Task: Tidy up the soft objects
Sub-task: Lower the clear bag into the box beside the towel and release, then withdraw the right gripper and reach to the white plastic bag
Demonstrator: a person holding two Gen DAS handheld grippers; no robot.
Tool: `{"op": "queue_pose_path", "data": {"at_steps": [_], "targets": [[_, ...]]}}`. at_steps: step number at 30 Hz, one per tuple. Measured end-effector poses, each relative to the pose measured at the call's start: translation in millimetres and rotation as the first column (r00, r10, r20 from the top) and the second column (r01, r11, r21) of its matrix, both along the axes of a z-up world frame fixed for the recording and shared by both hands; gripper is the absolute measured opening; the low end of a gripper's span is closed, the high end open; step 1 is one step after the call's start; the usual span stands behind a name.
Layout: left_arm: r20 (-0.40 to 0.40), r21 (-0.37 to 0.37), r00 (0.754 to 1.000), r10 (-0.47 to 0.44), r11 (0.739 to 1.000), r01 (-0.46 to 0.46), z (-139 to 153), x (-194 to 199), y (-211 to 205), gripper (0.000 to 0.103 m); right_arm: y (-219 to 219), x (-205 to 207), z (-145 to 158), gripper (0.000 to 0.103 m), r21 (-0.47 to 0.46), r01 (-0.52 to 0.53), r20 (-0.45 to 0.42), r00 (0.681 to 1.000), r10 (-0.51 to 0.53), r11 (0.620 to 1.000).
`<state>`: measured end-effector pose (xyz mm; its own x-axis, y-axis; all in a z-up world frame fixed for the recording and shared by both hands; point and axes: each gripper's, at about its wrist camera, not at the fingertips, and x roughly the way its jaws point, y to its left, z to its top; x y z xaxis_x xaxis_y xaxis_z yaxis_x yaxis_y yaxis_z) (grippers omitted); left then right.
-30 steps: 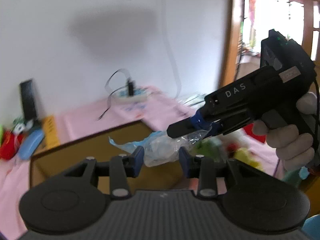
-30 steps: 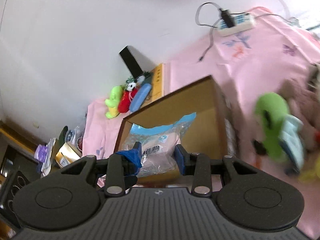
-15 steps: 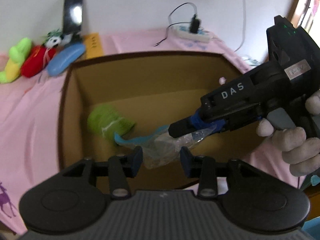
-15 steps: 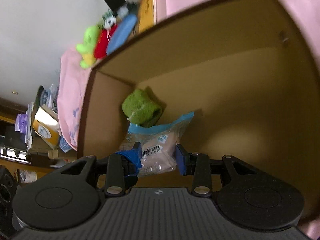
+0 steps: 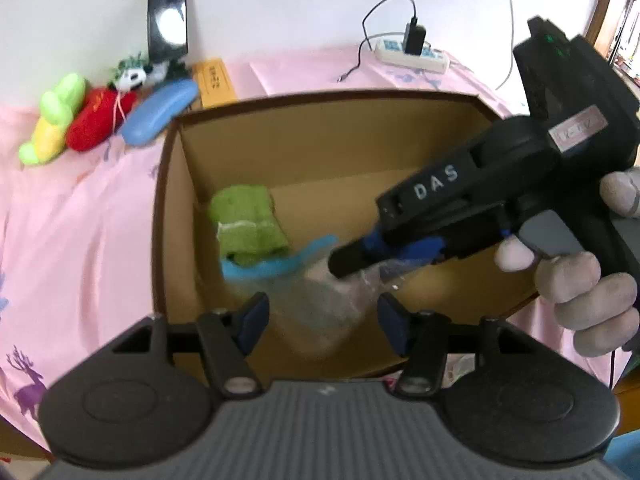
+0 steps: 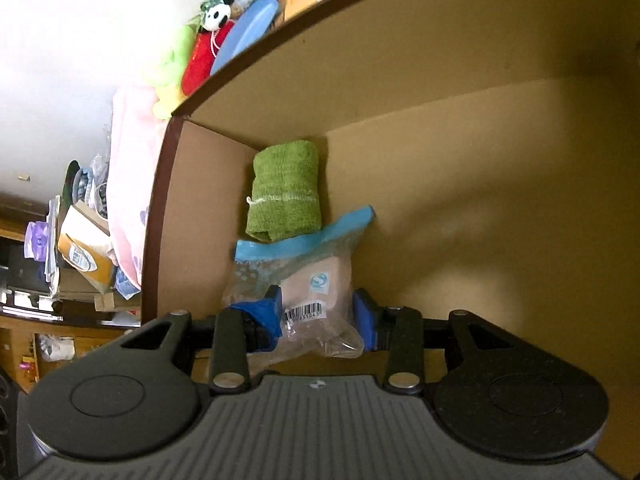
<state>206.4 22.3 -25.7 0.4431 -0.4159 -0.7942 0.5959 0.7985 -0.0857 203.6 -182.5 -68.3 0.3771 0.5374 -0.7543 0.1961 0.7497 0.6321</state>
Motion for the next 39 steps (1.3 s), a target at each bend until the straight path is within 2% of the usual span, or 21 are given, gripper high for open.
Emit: {"op": "queue_pose_path", "data": {"at_steps": [4,10,12,13,15,16,17,18,19,20,21,23,24,27,30,36,39], "targets": [[0.016,-0.029,1.000,-0.002,1.000,0.003,12,-7,3,0.061,-4,-7,1,0.024,0.009,-0.021,0.001,1.000,0.021,1.000],[0.015,-0.019,0.999,0.035,0.999,-0.035,12,-11,3,0.061,-2,-3,-3,0.025,0.021,0.000,0.008,1.000,-0.001,1.000],[0.016,-0.007,0.998,0.063,0.998,-0.063,12,-13,3,0.061,-6,-5,-5,0.025,0.084,0.011,-0.002,1.000,-0.011,0.996],[0.012,-0.001,0.997,0.077,0.997,-0.077,10,-13,3,0.061,-4,-7,-3,0.025,0.068,0.008,0.004,1.000,-0.009,0.998],[-0.001,0.018,0.993,0.114,0.993,-0.114,6,-13,3,0.061,4,-13,11,0.026,-0.101,-0.012,0.081,0.997,0.021,0.995],[0.000,0.016,0.992,0.129,0.992,-0.128,6,-14,4,0.061,2,-17,17,0.026,-0.097,-0.003,0.131,0.991,0.016,0.995],[0.002,0.012,0.990,0.142,0.990,-0.142,6,-15,5,0.061,-5,-19,18,0.024,-0.003,0.009,0.140,0.990,-0.008,1.000],[0.008,0.013,0.988,0.152,0.988,-0.152,7,-17,4,0.061,-8,-19,16,0.024,0.043,0.019,0.117,0.993,-0.024,0.999],[0.013,0.016,0.988,0.156,0.988,-0.156,9,-18,3,0.061,-6,-17,18,0.024,-0.019,0.017,0.101,0.995,-0.015,1.000],[0.017,0.017,0.987,0.160,0.987,-0.160,10,-20,2,0.061,-2,-18,21,0.026,-0.113,0.018,0.125,0.992,-0.003,0.993],[0.020,0.013,0.987,0.163,0.987,-0.163,12,-22,1,0.061,-3,-22,23,0.026,-0.123,0.036,0.159,0.987,-0.016,0.992],[0.025,0.007,0.985,0.171,0.985,-0.171,14,-26,0,0.061,-19,-25,14,0.023,0.112,0.057,0.119,0.990,-0.071,0.992],[0.031,0.009,0.984,0.176,0.984,-0.177,15,-29,-1,0.061,-25,-27,9,0.023,0.167,0.094,0.078,0.991,-0.108,0.982],[0.049,0.021,0.980,0.194,0.980,-0.196,20,-34,-3,0.061,-25,-37,19,0.025,0.029,0.123,0.135,0.983,-0.126,0.992],[0.062,0.036,0.974,0.216,0.975,-0.218,25,-40,-6,0.061,-32,-49,29,0.025,0.070,0.125,0.156,0.978,-0.135,0.990],[0.087,0.059,0.960,0.266,0.961,-0.272,38,-48,-6,0.061,-34,-76,60,0.025,-0.005,0.109,0.265,0.959,-0.104,0.994],[0.104,0.079,0.953,0.286,0.953,-0.294,42,-54,-8,0.061,-28,-84,66,0.025,-0.041,0.096,0.307,0.948,-0.079,0.995]]}}
